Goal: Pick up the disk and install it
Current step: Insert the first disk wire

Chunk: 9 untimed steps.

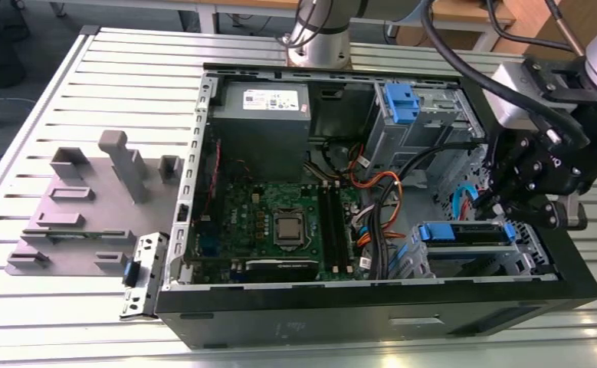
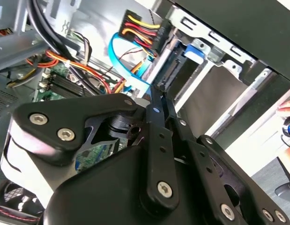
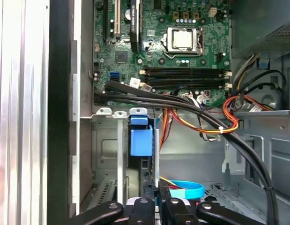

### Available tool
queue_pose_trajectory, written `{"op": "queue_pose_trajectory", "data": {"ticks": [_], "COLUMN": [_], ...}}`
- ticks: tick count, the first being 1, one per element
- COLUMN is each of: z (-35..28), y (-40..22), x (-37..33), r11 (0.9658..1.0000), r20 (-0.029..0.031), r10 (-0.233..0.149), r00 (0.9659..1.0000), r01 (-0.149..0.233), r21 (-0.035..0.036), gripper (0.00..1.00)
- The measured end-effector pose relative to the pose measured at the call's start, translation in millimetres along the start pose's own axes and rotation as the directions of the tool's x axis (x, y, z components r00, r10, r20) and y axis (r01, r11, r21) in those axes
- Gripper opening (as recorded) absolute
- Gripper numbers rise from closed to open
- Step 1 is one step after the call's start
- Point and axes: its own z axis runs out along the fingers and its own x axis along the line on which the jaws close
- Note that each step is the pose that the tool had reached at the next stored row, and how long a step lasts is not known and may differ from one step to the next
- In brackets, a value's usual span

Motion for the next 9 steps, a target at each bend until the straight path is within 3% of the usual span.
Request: {"op": "queue_pose_trajectory", "data": {"ticks": [7,9], "z": [7.5,8.1], "y": [1.0,1.2], "x": [2.8,2.9], "r11": [1.0,1.0], "r20": [0.0044,0.0082], "r10": [-0.002,-0.002], "r00": [1.0,1.0], "r01": [0.002,0.002], "r21": [0.0015,0.002], "gripper": [0.16,0.16]}}
